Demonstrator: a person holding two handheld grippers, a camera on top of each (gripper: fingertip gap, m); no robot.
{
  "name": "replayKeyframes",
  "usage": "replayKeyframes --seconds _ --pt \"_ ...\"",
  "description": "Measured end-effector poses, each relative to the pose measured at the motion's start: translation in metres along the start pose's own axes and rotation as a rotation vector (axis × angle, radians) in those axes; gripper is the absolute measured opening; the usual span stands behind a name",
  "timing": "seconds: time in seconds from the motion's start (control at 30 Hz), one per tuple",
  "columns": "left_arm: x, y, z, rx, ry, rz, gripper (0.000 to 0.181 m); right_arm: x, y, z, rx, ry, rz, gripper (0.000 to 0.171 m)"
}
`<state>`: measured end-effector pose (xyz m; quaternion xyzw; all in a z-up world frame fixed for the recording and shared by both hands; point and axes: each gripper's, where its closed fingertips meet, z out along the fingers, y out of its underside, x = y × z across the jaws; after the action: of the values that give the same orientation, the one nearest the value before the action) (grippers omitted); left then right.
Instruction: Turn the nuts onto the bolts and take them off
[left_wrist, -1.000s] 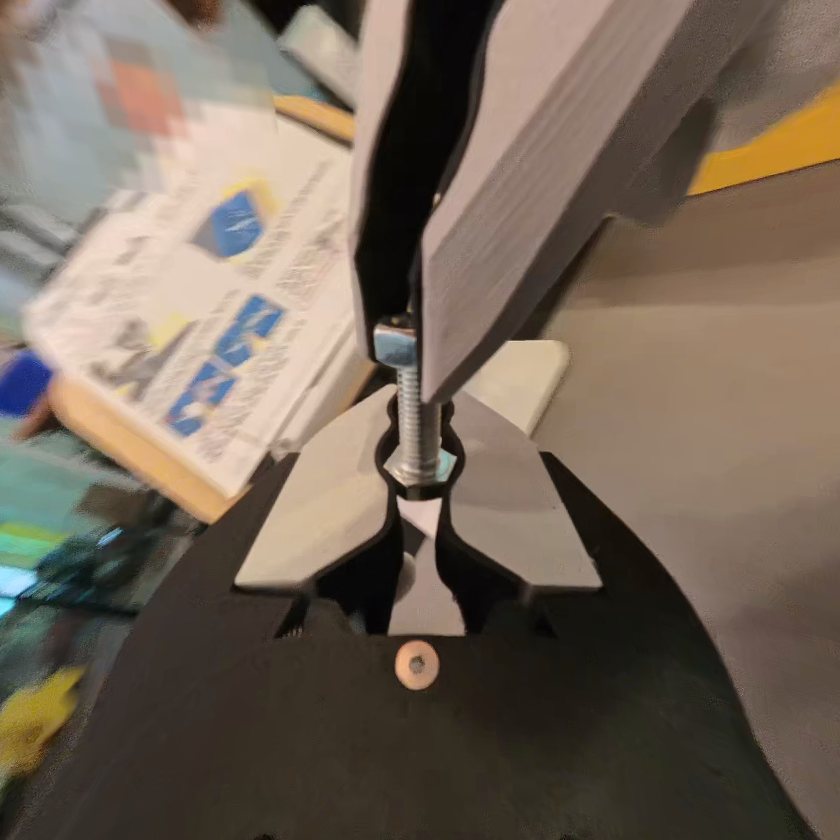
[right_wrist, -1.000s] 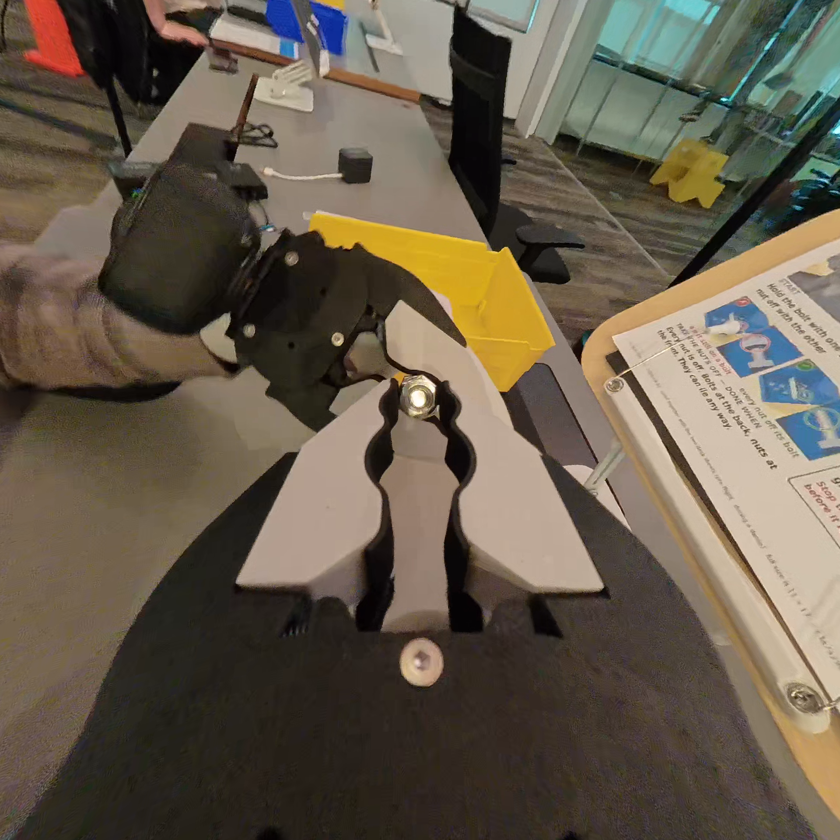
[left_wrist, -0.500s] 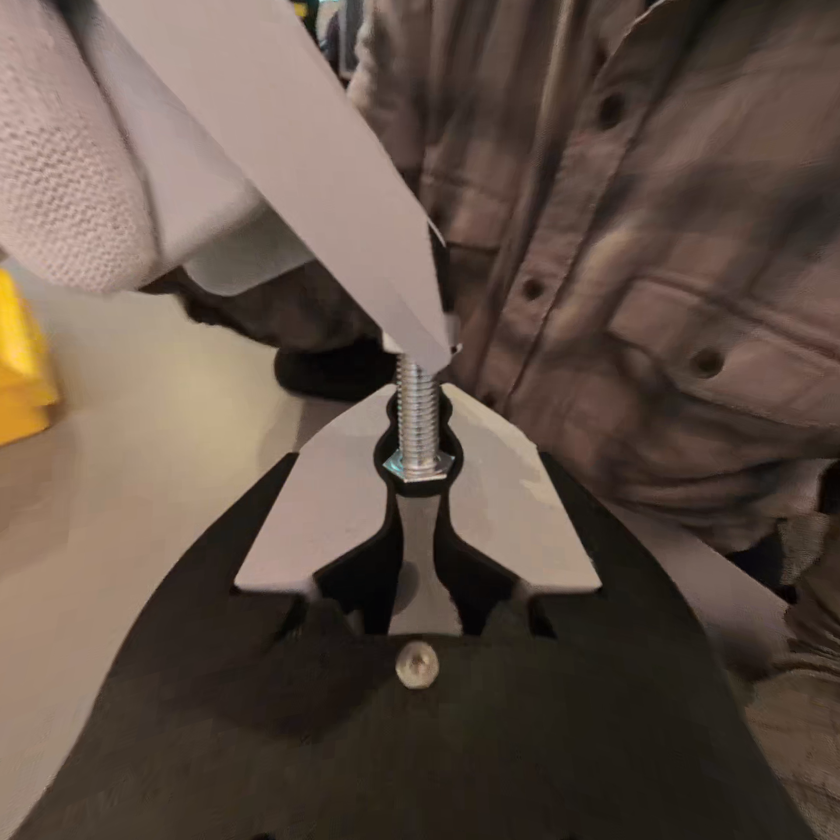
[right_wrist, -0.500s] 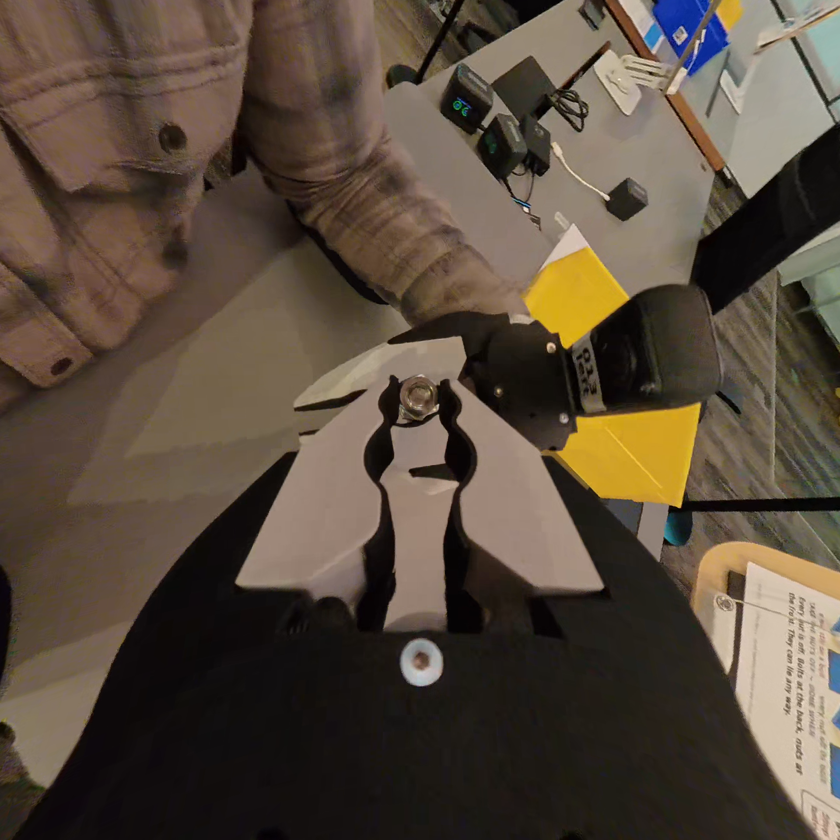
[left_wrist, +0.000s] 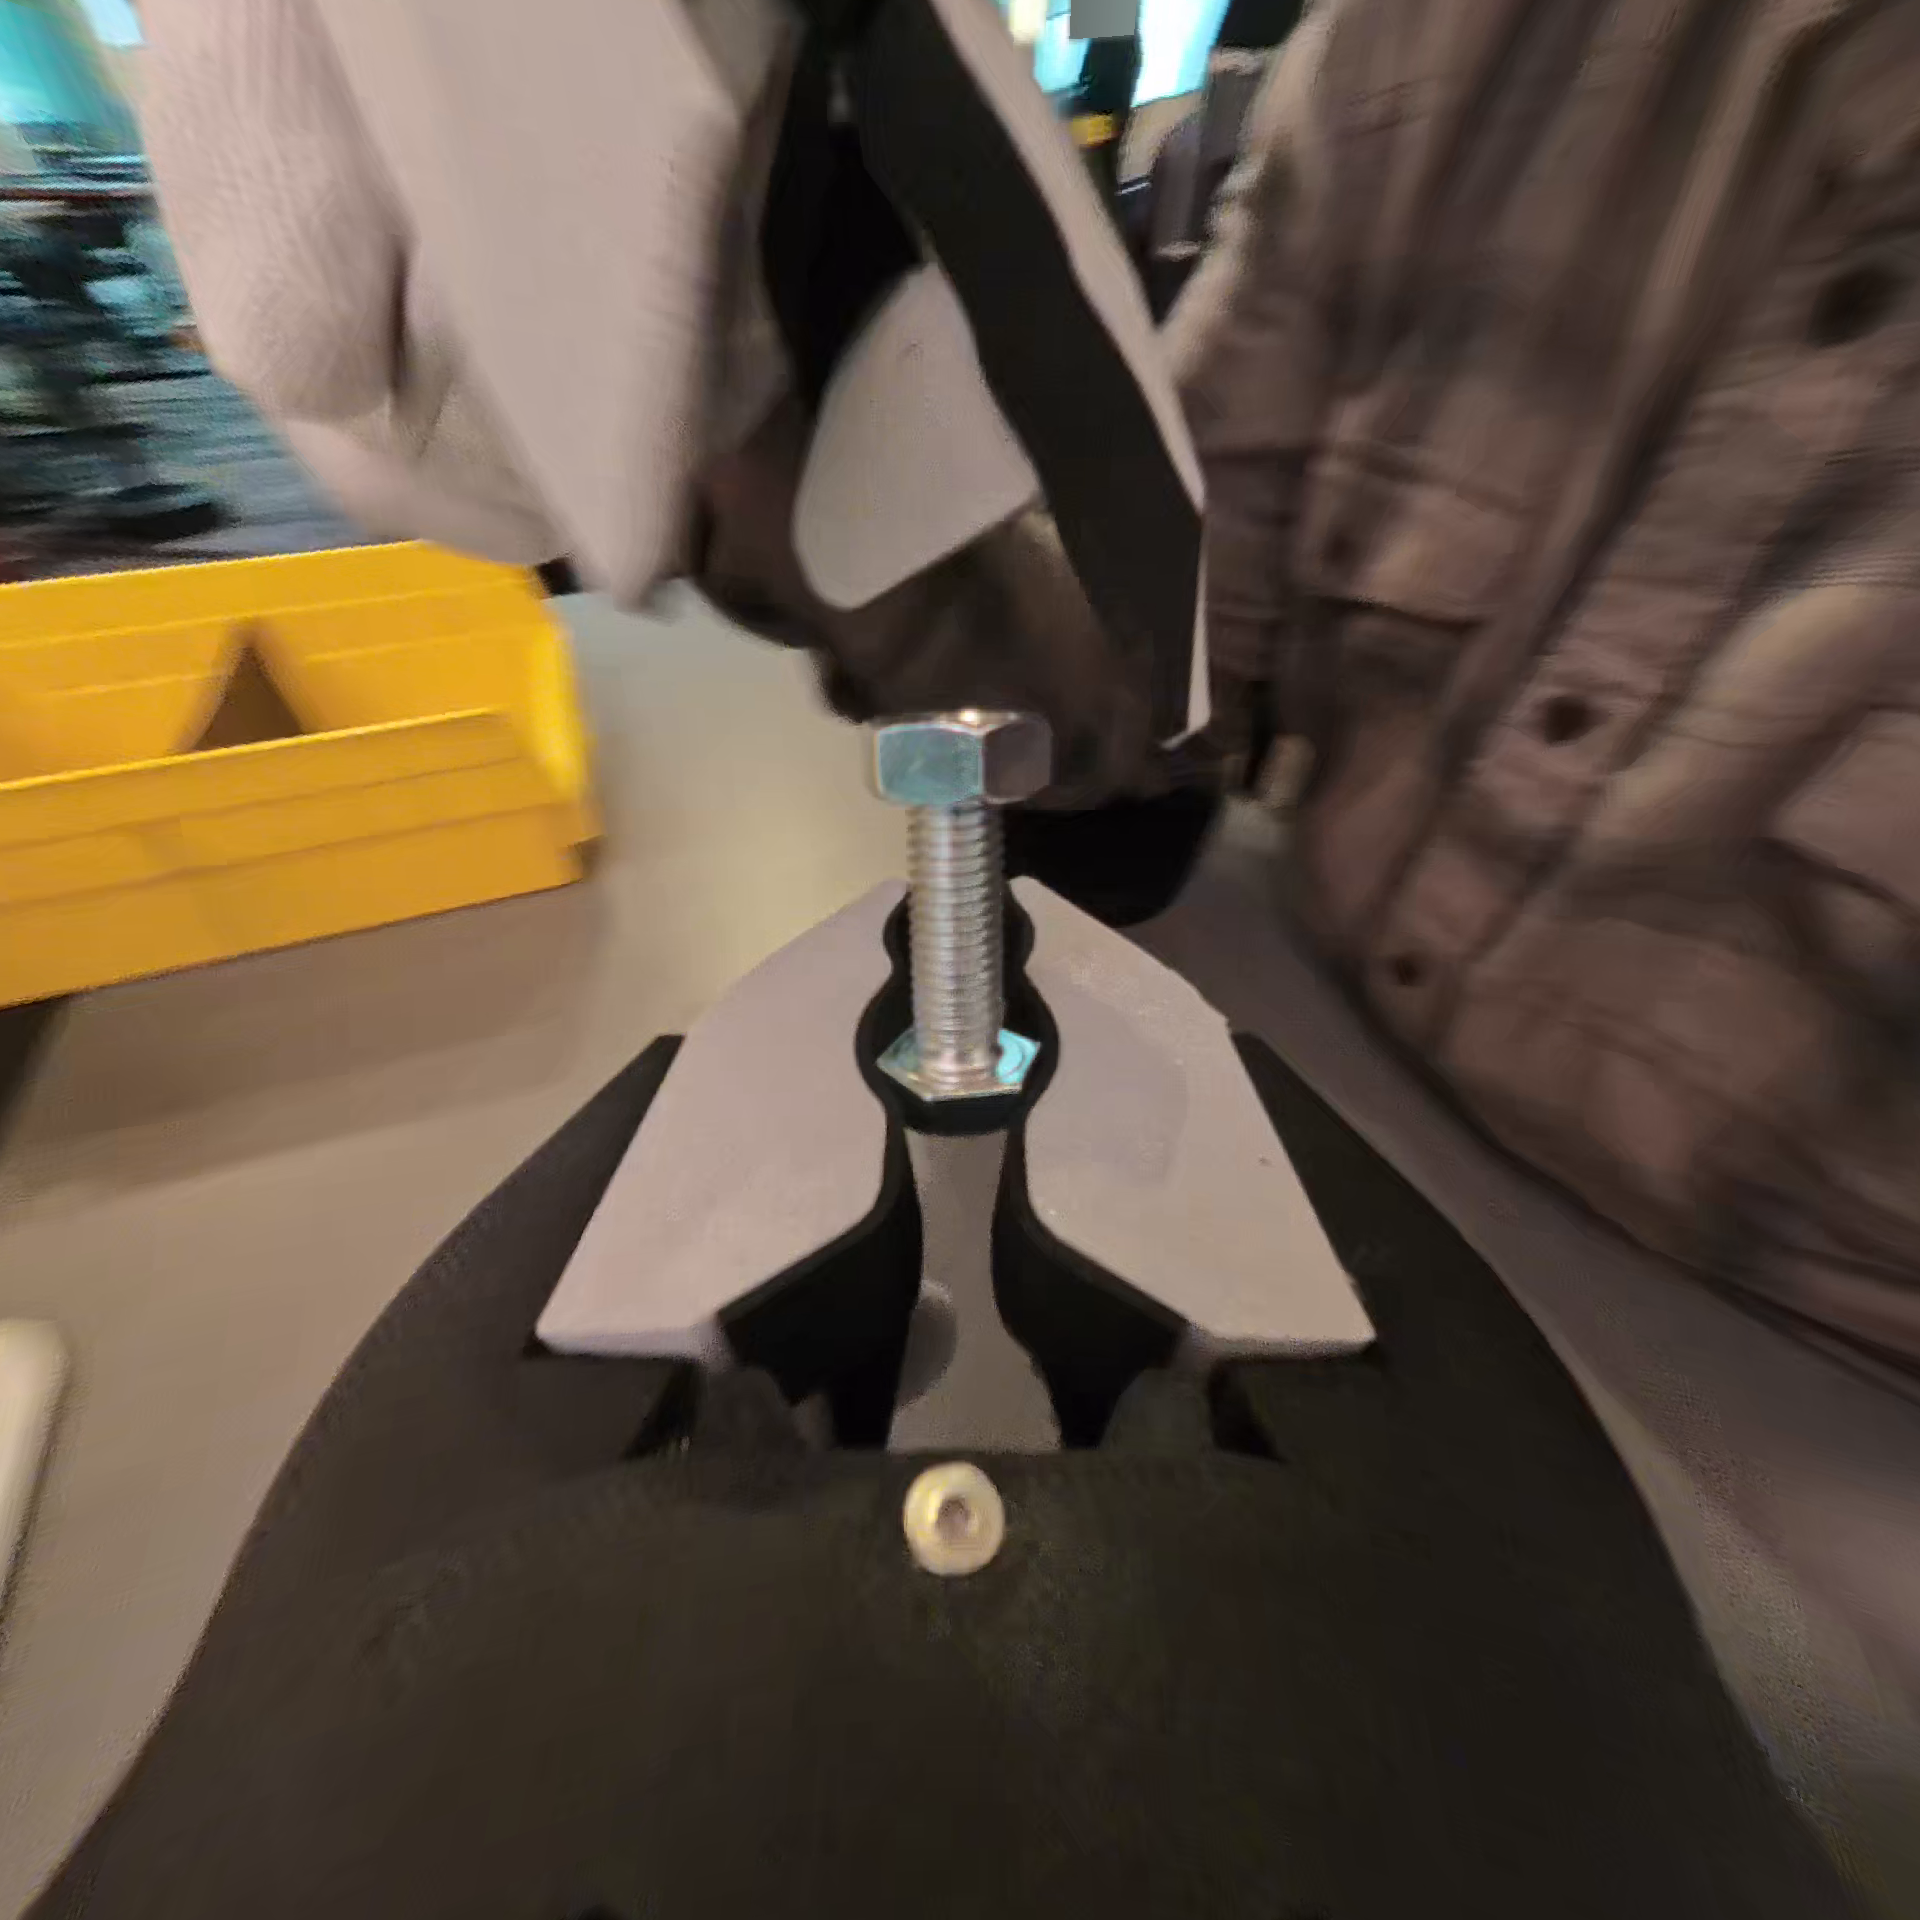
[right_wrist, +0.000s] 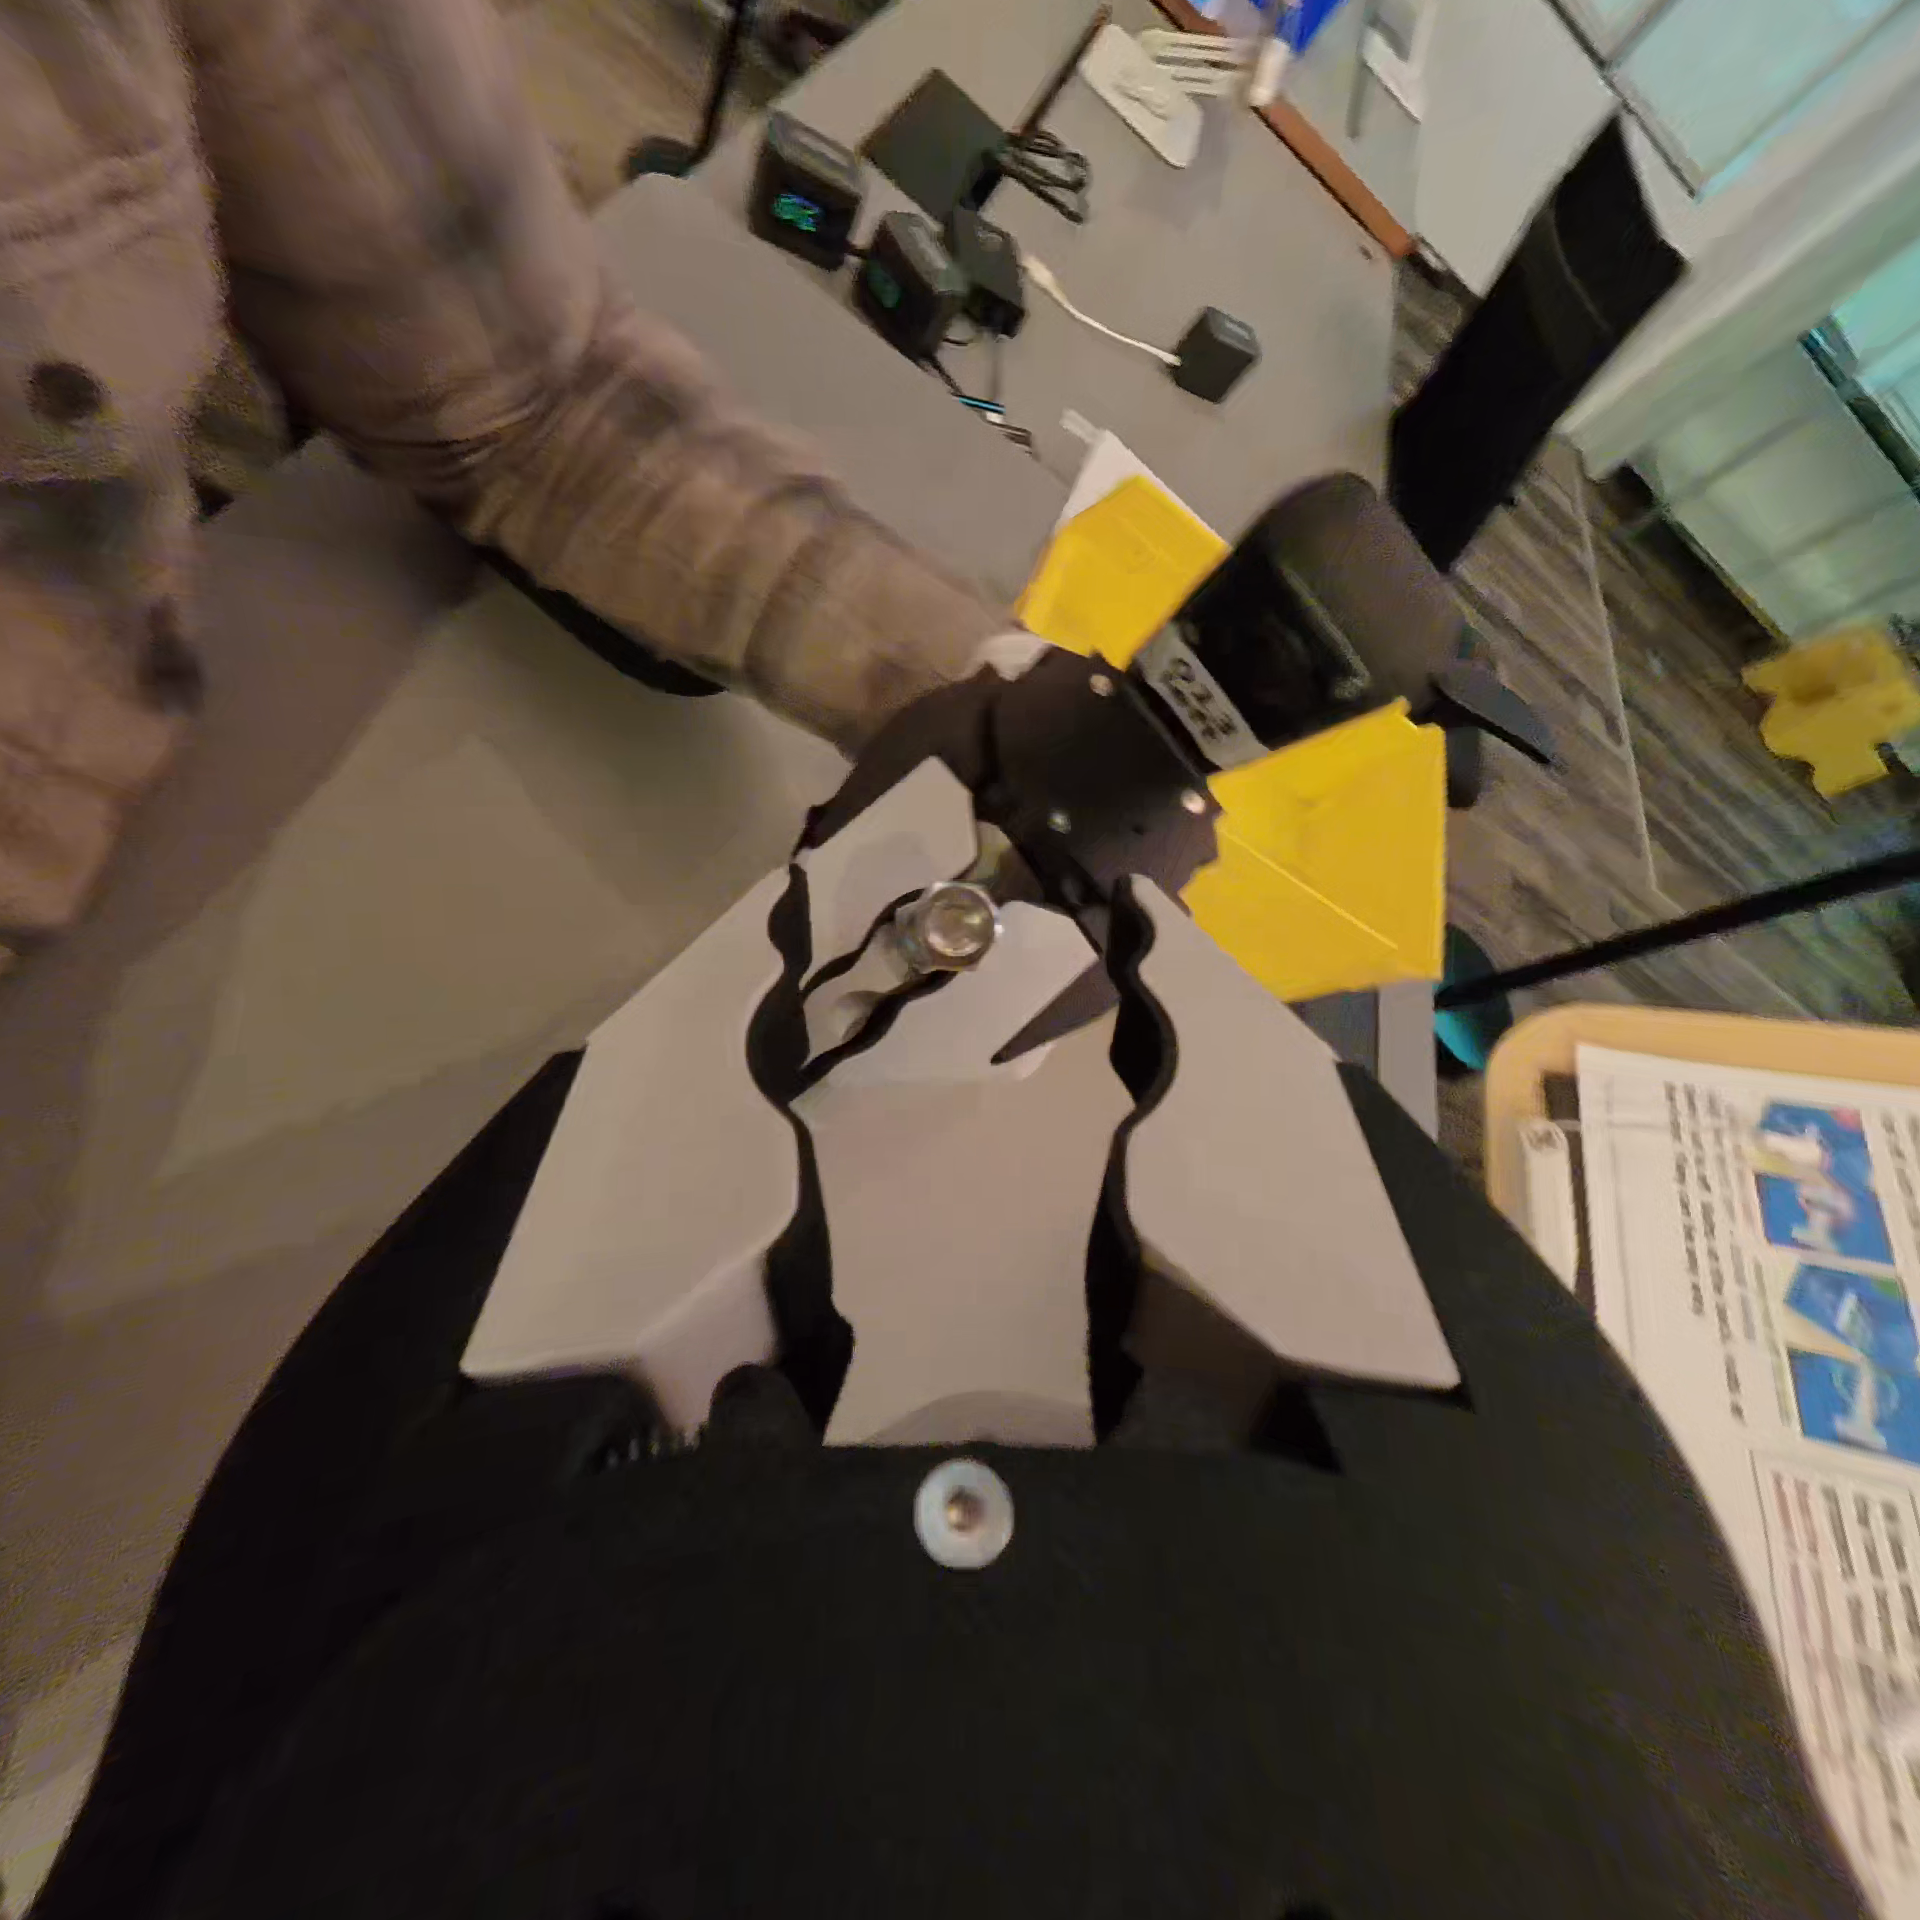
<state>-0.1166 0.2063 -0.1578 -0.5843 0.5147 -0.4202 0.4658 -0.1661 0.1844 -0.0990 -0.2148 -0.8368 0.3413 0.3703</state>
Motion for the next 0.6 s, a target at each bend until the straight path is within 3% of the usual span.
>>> replayKeyframes --seconds 0.03,0.2,0.33,0.43,0.6 --pt "-0.016 0.002 -0.006 -0.015 -0.1 0.012 0.012 0.014 0.006 -0.001 -0.011 0.047 0.063 0.058" --pt "-0.102 0.015 -0.057 -0.179 -0.714 0.095 0.013 0.058 0.045 0.001 -0.054 0.162 0.34 0.055" --pt "-0.141 0.02 -0.098 -0.292 -1.092 0.174 0.013 0.083 0.072 0.007 -0.019 0.206 0.532 0.05" --pt "-0.155 0.027 -0.119 -0.433 -1.293 0.276 0.013 0.094 0.08 0.015 0.059 0.195 0.66 0.043" --pt "-0.163 0.036 -0.13 -0.606 -1.451 0.414 0.012 0.105 0.097 0.026 0.082 0.209 0.772 0.032"
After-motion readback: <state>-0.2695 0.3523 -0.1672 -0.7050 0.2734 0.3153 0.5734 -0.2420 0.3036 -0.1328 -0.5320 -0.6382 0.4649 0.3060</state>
